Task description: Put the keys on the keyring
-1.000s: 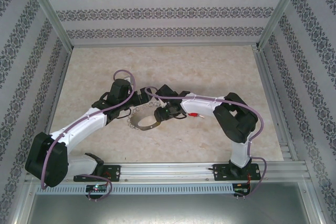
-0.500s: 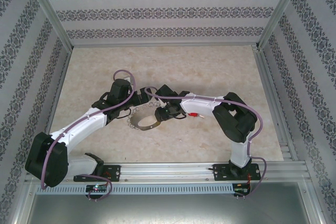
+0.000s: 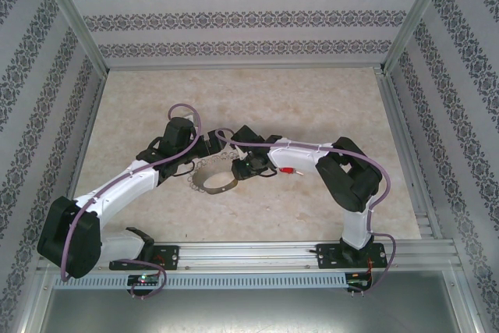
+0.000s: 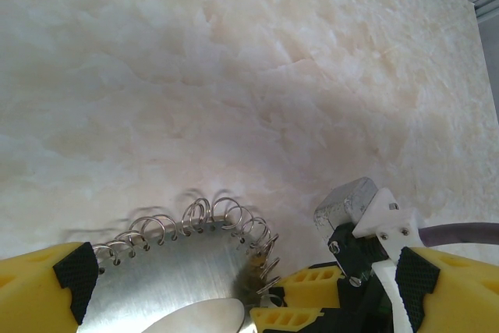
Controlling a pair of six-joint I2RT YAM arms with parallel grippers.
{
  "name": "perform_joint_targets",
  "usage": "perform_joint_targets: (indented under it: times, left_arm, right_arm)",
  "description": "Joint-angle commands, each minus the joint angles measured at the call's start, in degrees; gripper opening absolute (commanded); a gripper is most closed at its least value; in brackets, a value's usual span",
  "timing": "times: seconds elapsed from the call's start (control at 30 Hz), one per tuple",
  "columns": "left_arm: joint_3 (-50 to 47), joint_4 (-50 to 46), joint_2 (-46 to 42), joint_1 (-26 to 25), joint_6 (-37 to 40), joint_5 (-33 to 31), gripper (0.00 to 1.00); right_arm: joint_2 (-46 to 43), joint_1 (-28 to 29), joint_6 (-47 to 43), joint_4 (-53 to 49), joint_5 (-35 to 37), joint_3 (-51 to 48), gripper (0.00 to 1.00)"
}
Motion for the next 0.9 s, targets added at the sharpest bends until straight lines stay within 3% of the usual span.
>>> perform_joint_targets:
  times: [0.0, 0.3, 0.43, 0.6, 0.87]
  left_arm:
    - [1.4, 0.25, -0.5, 0.6, 0.44, -0.69, 1.0]
    - [1.39, 0.42, -0.49, 0.57, 0.34, -0.44, 1.0]
    - [1.12, 0.84, -0.44, 0.54, 0.33, -0.08, 1.0]
    - [0.46, 1.22, -0.55, 0.58, 0.33, 0.84, 1.0]
    - [-0.87, 0.21, -1.26, 0.55, 0.64, 4.05, 1.0]
  right_arm:
    - [-0.35, -1.17, -0.2, 0.67, -4.05, 0.19, 0.28]
    - [-0.54, -7.13, 3.74, 13.46, -24.47, -5.87, 0.27]
    - [0.28, -7.47, 3.81, 13.87, -25.33, -6.48, 0.3]
    - [-0.48, -8.12, 4.22, 13.99, -24.02, -7.54, 0.42]
    - [-8.43, -12.3, 5.95, 15.19, -22.69, -11.62, 0.48]
